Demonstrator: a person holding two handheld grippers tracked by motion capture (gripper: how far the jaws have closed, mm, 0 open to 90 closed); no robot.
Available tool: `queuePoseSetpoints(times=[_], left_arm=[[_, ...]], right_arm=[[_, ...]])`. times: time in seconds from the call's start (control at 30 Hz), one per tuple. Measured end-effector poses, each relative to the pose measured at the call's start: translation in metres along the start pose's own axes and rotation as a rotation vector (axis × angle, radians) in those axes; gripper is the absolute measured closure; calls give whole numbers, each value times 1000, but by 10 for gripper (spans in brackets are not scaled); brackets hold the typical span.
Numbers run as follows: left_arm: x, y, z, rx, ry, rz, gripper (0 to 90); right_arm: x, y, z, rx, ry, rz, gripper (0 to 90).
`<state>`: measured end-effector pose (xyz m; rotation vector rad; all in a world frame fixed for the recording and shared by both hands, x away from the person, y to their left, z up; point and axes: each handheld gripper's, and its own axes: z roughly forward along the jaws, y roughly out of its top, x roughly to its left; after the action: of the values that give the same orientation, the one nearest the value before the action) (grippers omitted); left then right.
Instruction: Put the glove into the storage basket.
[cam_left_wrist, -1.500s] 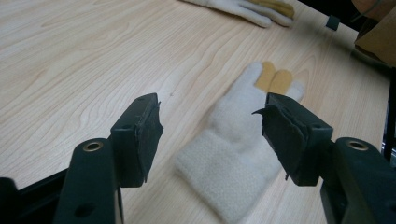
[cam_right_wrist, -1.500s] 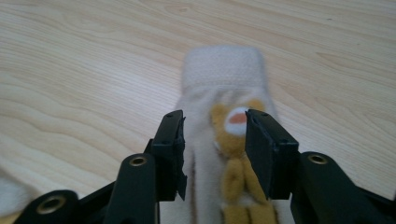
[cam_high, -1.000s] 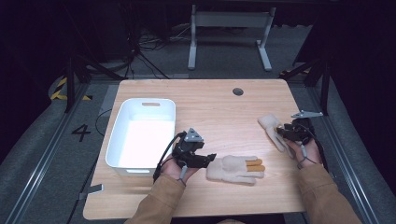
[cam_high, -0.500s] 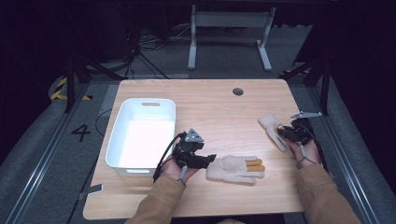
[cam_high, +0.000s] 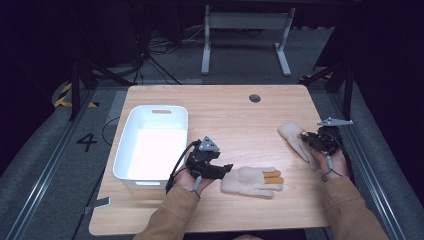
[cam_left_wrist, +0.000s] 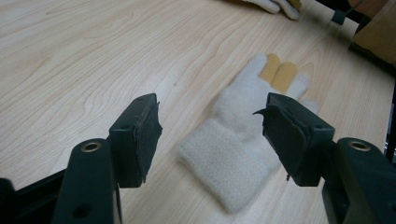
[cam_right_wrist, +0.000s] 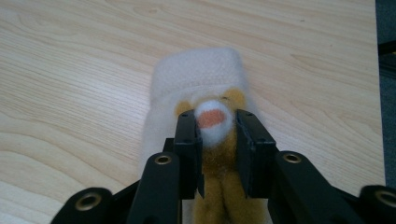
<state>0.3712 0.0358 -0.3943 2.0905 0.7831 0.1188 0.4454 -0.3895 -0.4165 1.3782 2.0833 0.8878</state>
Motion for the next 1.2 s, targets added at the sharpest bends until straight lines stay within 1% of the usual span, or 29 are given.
queuePoseSetpoints(times=[0.23, 0.43, 0.57, 0.7, 0.77, 0.87, 1.0, 1.03, 1.07, 1.1, 1.17, 1.2], left_arm=[[0, 3, 2, 1, -10, 5, 368], [0, 6, 3, -6, -16, 10, 368], [0, 8, 3, -9, -20, 11, 369], [-1, 10, 4, -9, -26, 14, 369], [-1, 11, 4, -11, -27, 17, 369], [-1, 11, 4, -14, -28, 17, 369], [0, 12, 4, -16, -26, 19, 369], [0, 12, 4, -16, -26, 19, 369], [0, 13, 3, -15, -23, 21, 369], [0, 13, 3, -13, -21, 24, 369], [1, 13, 2, -15, -3, 32, 369], [1, 13, 2, -15, -3, 32, 369]], right_arm=[[2, 3, -16, -41, 25, -9, 719], [8, 6, -28, -70, 57, -42, 718], [14, 10, -37, -93, 91, -66, 718], [21, 13, -45, -117, 130, -104, 718], [25, 14, -49, -123, 152, -119, 718], [30, 16, -53, -132, 171, -148, 718], [37, 19, -59, -143, 208, -173, 718], [37, 19, -59, -143, 208, -173, 718], [40, 20, -61, -137, 238, -187, 717], [42, 21, -61, -132, 257, -195, 716], [46, 21, -62, -128, 278, -217, 716], [48, 21, -62, -127, 286, -229, 715]])
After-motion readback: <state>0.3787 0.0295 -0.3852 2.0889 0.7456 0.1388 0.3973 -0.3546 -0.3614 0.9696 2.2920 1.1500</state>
